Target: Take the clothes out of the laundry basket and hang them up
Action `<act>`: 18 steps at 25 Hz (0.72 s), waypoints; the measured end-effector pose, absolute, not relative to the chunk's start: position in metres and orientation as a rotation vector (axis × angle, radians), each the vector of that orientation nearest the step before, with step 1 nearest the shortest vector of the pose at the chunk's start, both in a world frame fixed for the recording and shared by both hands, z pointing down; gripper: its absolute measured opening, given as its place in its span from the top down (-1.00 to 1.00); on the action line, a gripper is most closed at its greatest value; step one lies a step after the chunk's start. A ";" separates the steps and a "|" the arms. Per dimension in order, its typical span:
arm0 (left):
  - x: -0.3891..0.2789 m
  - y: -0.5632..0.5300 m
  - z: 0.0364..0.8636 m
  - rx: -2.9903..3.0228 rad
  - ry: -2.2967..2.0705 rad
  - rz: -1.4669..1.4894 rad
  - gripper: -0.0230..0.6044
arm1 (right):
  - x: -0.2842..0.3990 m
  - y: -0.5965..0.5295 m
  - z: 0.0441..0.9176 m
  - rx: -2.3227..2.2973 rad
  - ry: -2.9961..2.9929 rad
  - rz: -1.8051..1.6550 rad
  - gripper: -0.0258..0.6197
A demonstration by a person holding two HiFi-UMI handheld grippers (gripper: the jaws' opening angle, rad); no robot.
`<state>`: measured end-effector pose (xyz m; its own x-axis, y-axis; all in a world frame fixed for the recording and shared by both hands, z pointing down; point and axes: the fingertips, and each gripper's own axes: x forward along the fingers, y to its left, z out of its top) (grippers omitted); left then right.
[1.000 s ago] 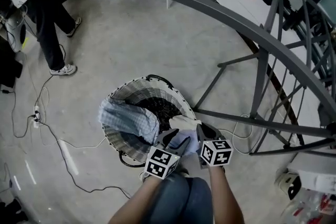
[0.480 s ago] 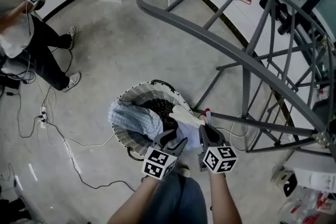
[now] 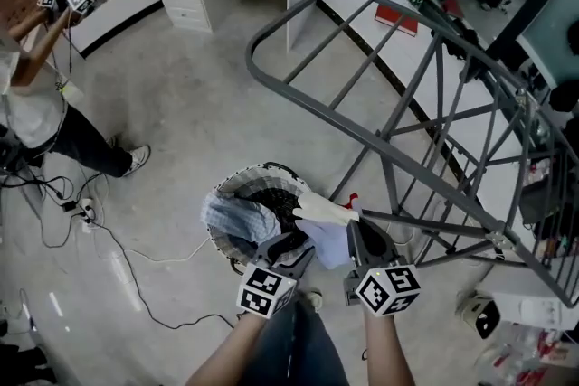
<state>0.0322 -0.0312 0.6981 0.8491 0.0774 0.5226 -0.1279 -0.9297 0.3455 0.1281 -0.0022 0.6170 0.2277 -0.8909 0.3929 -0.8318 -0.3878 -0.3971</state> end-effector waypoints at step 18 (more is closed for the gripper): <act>0.041 0.039 0.568 2.861 0.481 0.808 -0.08 | 0.140 0.041 0.337 -2.406 1.599 -0.382 0.86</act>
<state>0.0410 0.0392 0.5685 0.8058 0.3373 0.4867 0.2677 -0.9406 0.2086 0.1399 0.0412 0.3367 0.3719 -0.9239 0.0897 -0.8647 -0.3800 -0.3284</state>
